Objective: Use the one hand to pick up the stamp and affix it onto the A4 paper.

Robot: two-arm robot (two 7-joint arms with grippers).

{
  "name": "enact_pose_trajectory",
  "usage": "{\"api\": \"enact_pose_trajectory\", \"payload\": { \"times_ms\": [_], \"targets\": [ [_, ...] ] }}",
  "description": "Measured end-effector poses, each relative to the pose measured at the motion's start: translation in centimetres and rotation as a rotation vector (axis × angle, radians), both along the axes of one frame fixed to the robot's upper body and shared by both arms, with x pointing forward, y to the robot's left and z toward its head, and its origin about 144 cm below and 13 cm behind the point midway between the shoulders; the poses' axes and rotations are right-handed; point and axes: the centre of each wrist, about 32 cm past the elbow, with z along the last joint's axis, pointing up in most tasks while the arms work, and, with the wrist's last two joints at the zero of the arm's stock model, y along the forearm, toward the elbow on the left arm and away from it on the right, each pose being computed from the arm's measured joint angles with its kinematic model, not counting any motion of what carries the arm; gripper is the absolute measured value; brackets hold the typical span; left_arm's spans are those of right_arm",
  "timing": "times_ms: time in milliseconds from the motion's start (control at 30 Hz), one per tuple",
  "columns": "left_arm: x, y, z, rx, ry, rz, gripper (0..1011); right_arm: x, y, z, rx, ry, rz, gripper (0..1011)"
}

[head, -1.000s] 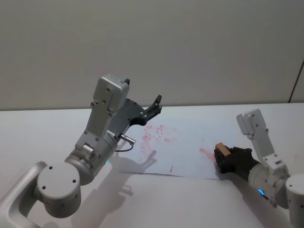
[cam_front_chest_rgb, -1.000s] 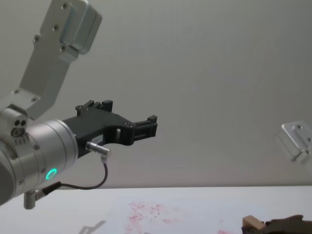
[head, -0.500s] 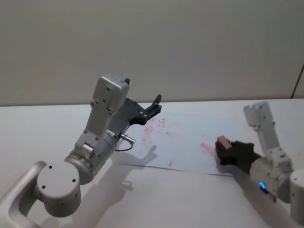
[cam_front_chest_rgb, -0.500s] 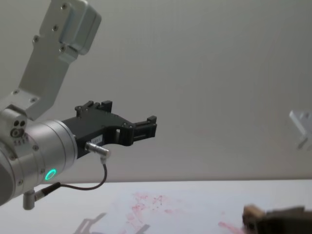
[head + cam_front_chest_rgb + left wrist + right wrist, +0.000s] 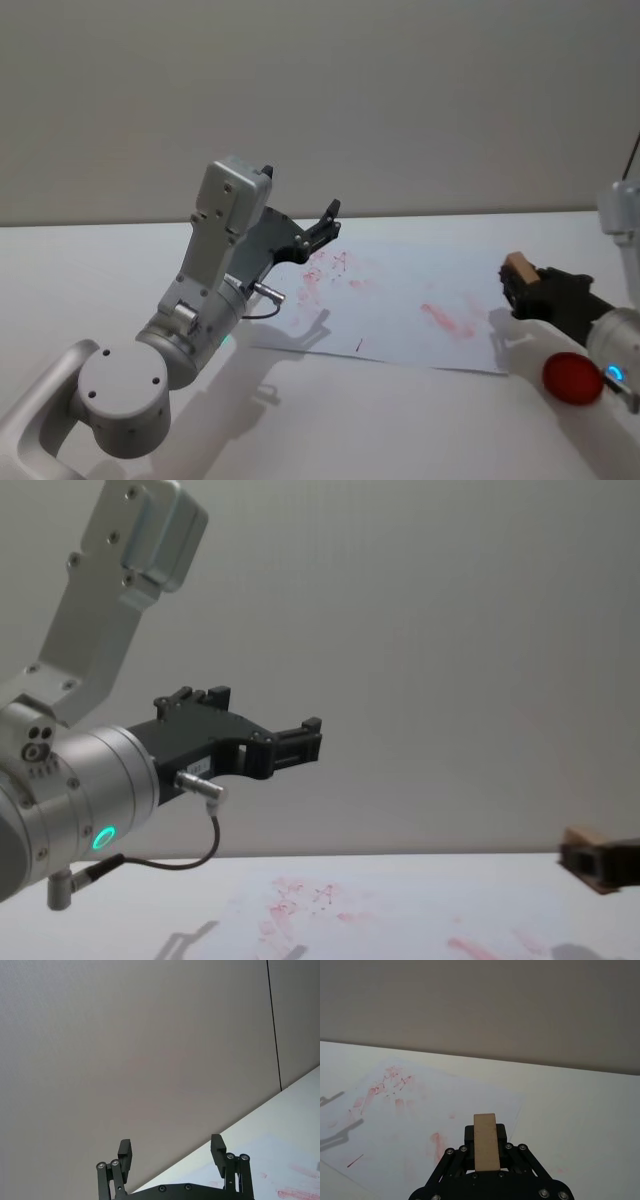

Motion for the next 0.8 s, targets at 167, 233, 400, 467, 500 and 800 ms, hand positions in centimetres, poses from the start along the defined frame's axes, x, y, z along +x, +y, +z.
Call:
{"api": "enact_pose_trajectory", "payload": {
  "times_ms": [167, 233, 400, 467, 500, 800],
  "targets": [
    [0.0, 0.0, 0.0, 0.000, 0.000, 0.000, 1001, -1.2, -1.5, 0.3, -0.011, 0.021, -0.014, 220],
    [0.0, 0.0, 0.0, 0.000, 0.000, 0.000, 1001, -1.7, -2.2, 0.3, -0.022, 0.035, -0.019, 220],
    [0.0, 0.0, 0.0, 0.000, 0.000, 0.000, 1001, -2.8, -3.5, 0.1, -0.048, 0.063, -0.021, 220],
    [0.0, 0.0, 0.0, 0.000, 0.000, 0.000, 1001, -3.4, -4.2, 0.0, -0.067, 0.081, -0.011, 220],
    [0.0, 0.0, 0.0, 0.000, 0.000, 0.000, 1001, -3.4, -4.2, 0.0, -0.067, 0.081, -0.011, 220],
    [0.0, 0.0, 0.0, 0.000, 0.000, 0.000, 1001, -4.7, -5.8, -0.5, -0.126, 0.123, 0.022, 220]
  ]
}}
